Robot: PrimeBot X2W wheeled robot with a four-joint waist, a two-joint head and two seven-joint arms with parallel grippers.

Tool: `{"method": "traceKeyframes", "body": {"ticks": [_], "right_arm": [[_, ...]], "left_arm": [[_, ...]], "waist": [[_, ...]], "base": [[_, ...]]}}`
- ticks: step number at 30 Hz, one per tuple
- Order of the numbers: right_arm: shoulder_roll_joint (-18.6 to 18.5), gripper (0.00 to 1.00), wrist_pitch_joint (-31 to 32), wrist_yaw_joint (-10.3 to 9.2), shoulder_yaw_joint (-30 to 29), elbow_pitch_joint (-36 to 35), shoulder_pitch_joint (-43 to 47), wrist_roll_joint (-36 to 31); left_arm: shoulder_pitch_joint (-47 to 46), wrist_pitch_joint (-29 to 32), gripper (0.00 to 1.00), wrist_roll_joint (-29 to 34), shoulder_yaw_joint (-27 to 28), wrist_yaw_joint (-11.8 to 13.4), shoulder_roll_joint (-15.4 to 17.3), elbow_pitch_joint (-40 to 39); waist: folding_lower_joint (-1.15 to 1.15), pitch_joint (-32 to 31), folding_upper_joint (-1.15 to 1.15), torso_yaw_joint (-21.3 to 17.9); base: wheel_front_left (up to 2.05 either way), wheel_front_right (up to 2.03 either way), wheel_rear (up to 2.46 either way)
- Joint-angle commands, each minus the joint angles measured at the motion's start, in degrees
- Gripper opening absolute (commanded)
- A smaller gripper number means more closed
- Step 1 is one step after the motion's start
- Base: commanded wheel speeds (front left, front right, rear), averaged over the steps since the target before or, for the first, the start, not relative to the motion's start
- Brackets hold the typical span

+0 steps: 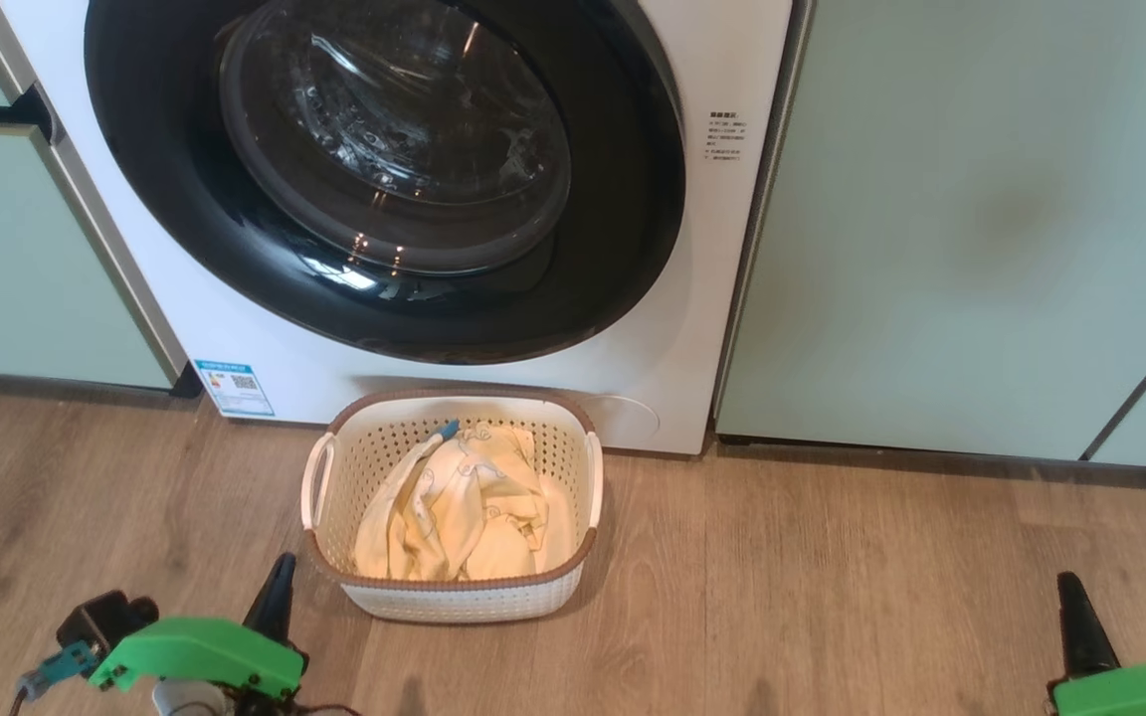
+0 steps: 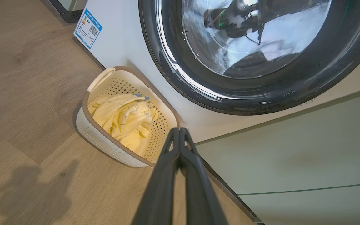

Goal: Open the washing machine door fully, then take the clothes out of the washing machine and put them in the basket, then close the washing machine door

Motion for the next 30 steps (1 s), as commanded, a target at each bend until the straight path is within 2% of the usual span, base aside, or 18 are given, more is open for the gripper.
{"method": "traceKeyframes", "body": {"ticks": [1, 30], "right_arm": [[-0.5, 0.00, 0.3, -0.10, 0.2, -2.1, -3.9, 1.3], [-0.5, 0.00, 5.4, -0.15, -1.4, -4.9, -5.3, 20.1]], "left_arm": [[-3.2, 0.2, 0.00, -1.1, 1.5, -0.1, 0.6, -2.3], [-3.4, 5.3, 0.00, -17.7, 3.2, -0.1, -1.5, -7.2]], "waist": [[0.00, 0.0, 0.00, 0.0], [0.00, 1.0, 0.00, 1.2]], "base": [[0.00, 0.00, 0.00], [0.00, 0.00, 0.00]]}}
